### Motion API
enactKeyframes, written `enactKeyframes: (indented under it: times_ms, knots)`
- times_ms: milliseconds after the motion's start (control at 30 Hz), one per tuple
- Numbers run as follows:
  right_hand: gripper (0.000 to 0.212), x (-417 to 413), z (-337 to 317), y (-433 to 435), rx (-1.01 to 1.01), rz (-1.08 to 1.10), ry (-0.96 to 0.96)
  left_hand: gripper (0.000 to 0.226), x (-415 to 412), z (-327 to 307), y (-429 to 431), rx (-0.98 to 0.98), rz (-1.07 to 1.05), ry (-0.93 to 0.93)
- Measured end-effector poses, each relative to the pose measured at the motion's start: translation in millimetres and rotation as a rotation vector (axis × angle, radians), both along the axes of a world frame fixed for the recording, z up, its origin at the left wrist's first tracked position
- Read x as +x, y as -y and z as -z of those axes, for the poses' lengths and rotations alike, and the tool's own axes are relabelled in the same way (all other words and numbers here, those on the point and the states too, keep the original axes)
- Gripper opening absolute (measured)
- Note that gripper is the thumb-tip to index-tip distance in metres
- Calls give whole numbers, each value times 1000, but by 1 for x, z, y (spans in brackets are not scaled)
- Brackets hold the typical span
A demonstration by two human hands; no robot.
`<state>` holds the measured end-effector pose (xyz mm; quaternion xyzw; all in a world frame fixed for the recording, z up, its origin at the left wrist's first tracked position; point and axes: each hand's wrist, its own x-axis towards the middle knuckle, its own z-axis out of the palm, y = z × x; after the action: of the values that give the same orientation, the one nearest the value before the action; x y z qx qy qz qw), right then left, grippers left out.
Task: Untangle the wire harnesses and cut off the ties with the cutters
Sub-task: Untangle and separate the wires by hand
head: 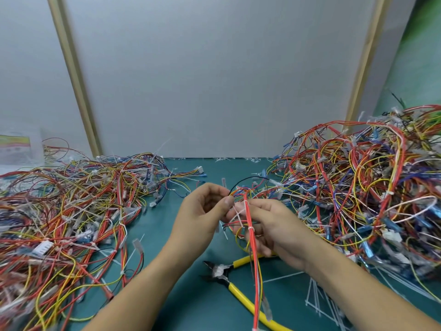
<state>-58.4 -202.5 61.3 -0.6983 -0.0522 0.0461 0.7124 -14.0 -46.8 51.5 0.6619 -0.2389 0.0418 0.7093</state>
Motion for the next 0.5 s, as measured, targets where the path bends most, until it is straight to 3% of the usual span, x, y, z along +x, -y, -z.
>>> enactKeyframes:
  times_ms: [267,367,500]
  knots:
    - [38,2,2,-2,67,0,6,9,1,1,0,19,49,75]
    - [22,0,0,-1,1,22,91,13,6,1,-3,4,16,52]
    - [21,2,-6,8,3,256,195,20,15,2,-8,-126,23,-76]
